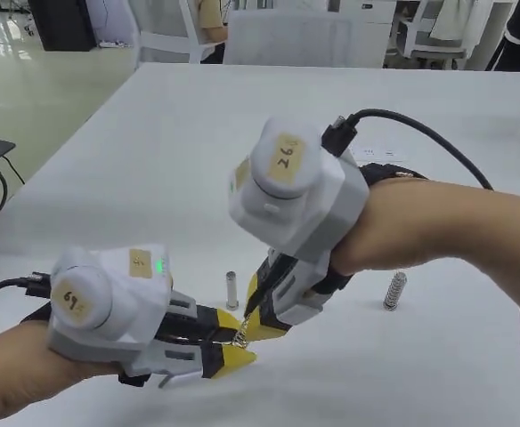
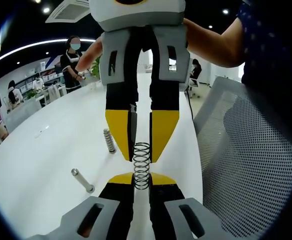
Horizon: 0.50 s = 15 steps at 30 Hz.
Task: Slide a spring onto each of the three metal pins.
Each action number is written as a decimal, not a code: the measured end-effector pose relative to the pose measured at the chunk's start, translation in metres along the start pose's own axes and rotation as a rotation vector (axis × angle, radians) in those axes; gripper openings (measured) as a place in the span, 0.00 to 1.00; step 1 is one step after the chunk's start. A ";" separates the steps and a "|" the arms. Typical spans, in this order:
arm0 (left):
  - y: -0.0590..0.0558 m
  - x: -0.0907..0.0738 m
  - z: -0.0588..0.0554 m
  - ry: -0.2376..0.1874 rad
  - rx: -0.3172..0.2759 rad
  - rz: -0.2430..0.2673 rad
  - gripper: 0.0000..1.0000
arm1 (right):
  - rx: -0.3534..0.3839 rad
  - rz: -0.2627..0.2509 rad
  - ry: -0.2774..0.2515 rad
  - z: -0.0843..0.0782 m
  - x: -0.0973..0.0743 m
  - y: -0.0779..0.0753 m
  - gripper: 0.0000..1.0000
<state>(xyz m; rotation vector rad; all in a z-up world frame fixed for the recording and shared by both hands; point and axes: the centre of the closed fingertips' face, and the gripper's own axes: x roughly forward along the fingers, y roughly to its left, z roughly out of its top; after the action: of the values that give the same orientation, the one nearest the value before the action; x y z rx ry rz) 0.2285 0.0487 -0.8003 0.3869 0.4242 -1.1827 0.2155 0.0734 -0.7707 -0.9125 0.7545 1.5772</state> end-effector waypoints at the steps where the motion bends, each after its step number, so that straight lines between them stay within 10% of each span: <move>1: 0.000 0.000 0.000 0.000 0.001 0.001 0.03 | 0.001 -0.001 0.002 0.000 0.000 0.000 0.08; 15: 0.003 -0.002 0.005 -0.023 -0.006 0.009 0.02 | -0.004 -0.001 -0.005 -0.002 0.005 -0.002 0.09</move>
<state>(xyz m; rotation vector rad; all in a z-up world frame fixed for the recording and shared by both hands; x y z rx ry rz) 0.2310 0.0493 -0.7950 0.3693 0.4053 -1.1757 0.2170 0.0745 -0.7758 -0.9119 0.7473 1.5800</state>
